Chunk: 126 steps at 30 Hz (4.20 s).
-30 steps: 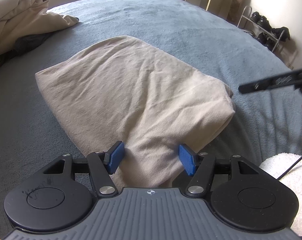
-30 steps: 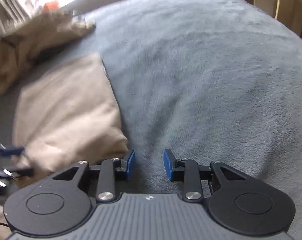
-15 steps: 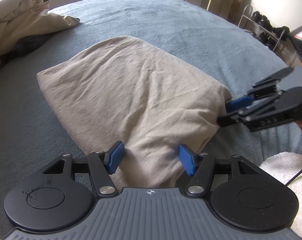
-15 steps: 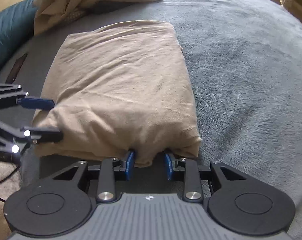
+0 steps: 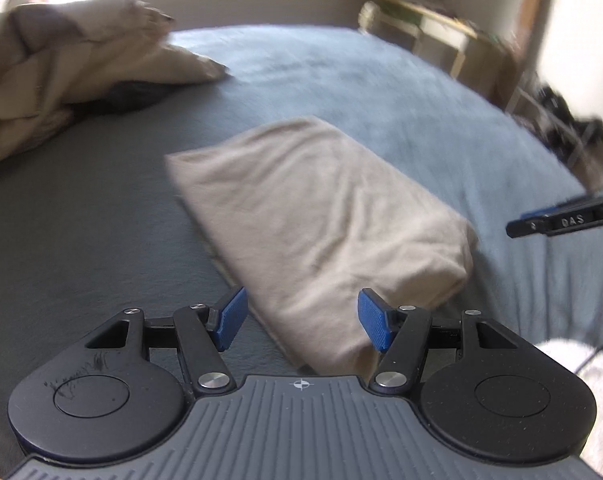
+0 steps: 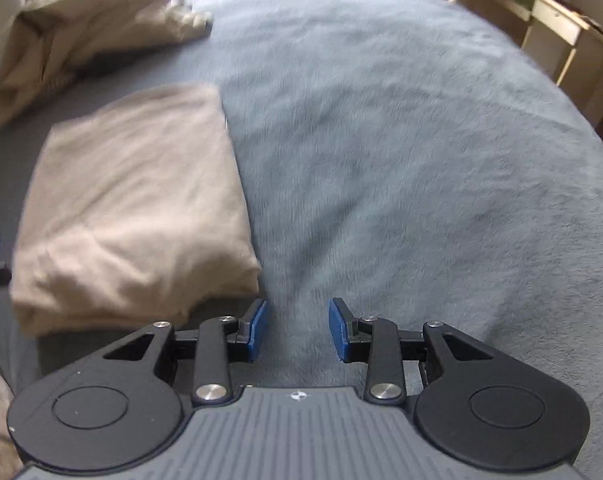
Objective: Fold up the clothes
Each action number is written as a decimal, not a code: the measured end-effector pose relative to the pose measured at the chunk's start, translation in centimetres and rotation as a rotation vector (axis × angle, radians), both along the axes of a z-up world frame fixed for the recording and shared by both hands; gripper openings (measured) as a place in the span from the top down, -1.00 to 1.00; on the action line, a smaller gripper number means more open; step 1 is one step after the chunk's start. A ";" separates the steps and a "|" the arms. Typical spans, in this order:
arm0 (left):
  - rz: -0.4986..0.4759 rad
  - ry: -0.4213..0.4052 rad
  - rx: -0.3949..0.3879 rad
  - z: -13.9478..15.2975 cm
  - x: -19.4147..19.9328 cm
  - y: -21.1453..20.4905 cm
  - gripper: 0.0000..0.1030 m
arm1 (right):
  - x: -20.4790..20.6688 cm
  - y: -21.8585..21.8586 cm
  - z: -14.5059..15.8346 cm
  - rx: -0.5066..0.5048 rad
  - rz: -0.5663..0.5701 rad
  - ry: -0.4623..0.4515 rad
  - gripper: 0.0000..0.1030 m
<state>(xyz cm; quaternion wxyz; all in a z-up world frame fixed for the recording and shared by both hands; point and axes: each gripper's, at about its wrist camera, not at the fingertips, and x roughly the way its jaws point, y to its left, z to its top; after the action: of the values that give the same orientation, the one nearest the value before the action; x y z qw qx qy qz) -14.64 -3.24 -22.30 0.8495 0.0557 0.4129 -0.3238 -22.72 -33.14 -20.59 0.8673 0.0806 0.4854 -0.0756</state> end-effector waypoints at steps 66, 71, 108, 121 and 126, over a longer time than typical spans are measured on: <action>0.042 0.144 0.141 -3.5 4.6 -7.5 -0.28 | 8.4 5.1 0.6 0.070 0.238 -0.046 0.30; 0.049 0.154 0.156 -3.4 4.8 -7.8 -0.30 | 10.8 5.6 0.8 0.076 0.252 -0.072 0.30; 0.117 0.219 0.208 -3.1 8.9 -9.2 -0.37 | 18.0 4.3 -2.1 0.146 0.263 -0.054 0.31; 0.109 0.207 0.223 -3.2 8.6 -9.7 -0.53 | 18.7 4.2 -5.7 0.170 0.275 -0.022 0.31; 0.111 0.204 0.221 -3.1 8.4 -9.7 -0.53 | 18.5 4.4 -5.6 0.164 0.271 -0.023 0.31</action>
<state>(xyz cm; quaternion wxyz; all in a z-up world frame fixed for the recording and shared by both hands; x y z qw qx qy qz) -6.19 -12.96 -25.44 0.8083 0.0928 0.5327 -0.2329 -4.23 -28.77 -26.20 0.8656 0.0859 0.4863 0.0831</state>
